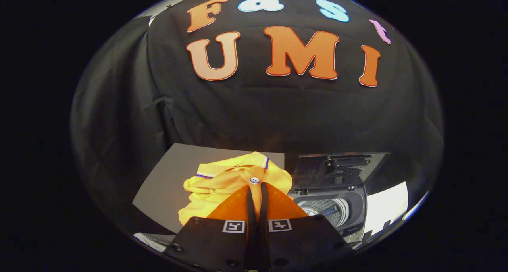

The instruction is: Put the clothes into the washing machine and then close the washing machine lid.

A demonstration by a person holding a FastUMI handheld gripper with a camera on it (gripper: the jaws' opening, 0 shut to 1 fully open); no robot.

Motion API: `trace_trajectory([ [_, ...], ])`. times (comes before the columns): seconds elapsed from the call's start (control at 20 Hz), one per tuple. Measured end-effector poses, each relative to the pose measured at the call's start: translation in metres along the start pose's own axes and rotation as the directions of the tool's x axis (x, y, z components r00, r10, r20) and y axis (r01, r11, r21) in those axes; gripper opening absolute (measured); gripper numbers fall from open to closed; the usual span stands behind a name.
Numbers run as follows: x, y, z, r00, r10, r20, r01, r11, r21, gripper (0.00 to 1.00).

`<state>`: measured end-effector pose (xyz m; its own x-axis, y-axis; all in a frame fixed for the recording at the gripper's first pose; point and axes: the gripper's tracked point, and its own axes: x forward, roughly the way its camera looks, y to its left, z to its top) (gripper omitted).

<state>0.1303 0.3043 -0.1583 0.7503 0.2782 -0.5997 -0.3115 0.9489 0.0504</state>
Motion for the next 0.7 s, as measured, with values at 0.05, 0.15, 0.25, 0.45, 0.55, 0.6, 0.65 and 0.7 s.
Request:
trace_trajectory([
  [0.05,-0.001,-0.013,0.002,1.000,0.006,0.008,-0.006,1.000,-0.003,0.08],
  [0.15,0.000,-0.042,0.003,1.000,0.021,0.023,-0.021,1.000,-0.009,0.08],
  [0.25,-0.001,-0.073,0.002,0.999,0.022,0.032,-0.022,1.000,0.002,0.08],
  [0.45,-0.002,-0.131,-0.005,0.999,0.026,0.026,-0.026,0.999,0.023,0.08],
  [0.55,-0.001,-0.155,-0.010,0.999,0.021,0.030,-0.023,0.998,0.050,0.08],
  [0.6,-0.001,-0.167,-0.012,0.999,0.015,0.034,-0.017,0.998,0.060,0.08],
  [0.65,0.000,-0.179,-0.016,0.999,0.008,0.032,-0.010,0.997,0.070,0.08],
  [0.7,0.002,-0.192,-0.021,1.000,-0.002,0.029,-0.001,0.997,0.083,0.08],
])
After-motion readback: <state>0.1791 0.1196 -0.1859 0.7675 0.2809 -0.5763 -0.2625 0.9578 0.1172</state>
